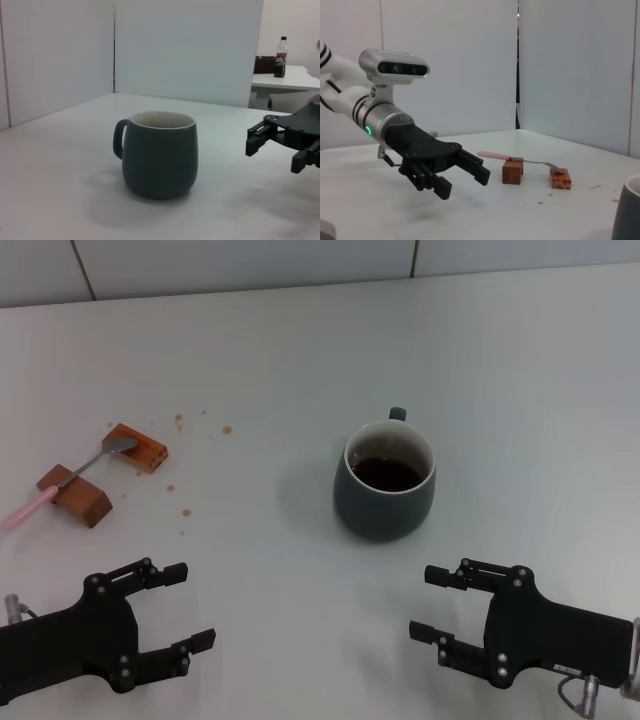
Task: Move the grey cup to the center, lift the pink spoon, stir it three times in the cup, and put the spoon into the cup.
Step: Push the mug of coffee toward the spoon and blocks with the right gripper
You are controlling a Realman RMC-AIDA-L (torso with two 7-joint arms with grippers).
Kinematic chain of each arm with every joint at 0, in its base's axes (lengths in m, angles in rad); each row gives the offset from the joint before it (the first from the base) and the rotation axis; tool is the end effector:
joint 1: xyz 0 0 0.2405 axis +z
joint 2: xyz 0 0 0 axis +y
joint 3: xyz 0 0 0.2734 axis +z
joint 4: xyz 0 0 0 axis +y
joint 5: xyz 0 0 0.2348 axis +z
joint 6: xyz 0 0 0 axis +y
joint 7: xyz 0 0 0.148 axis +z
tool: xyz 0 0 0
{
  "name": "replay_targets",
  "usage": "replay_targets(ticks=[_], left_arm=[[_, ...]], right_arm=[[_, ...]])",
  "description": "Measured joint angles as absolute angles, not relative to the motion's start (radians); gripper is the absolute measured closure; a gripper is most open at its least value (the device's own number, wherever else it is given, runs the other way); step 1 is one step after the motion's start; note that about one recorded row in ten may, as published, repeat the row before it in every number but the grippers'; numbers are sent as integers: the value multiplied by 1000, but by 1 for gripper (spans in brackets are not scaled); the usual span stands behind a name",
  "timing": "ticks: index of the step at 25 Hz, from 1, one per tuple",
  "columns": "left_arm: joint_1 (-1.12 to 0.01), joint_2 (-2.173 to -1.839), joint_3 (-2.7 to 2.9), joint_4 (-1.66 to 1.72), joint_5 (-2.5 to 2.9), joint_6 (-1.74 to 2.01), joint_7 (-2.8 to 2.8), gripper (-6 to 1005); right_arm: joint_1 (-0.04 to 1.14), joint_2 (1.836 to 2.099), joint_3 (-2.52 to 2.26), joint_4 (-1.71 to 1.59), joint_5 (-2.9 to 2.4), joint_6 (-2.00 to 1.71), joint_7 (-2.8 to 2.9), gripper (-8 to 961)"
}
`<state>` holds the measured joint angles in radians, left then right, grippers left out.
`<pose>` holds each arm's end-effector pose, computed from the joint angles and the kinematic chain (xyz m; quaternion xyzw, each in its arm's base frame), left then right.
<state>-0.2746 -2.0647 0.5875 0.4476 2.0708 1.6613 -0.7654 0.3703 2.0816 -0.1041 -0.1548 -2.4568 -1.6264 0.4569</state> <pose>-0.3723 0.2352 -0.0378 -0.9489 -0.1206 -0.2420 0.1627 0.3482 0.2262 -0.0875 -0.9348 0.0760 0.2961 0.1810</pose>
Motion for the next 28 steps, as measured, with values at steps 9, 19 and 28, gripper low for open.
replay_targets(ticks=[9,19,28], left_arm=[[-275,-2065,588,451,2071,1664,-765,203],[-272,-2063,587,451,2071,1667,-765,203],[-274,-2063,583,451,2067,1676,-765,203]], right_arm=[[366,2083,-84,-155,-2444,-1635,449,503],[289,2081,105,-73,-2283,-1708,166,829],[342,2083,188,7,-2134,-1415,122,905]])
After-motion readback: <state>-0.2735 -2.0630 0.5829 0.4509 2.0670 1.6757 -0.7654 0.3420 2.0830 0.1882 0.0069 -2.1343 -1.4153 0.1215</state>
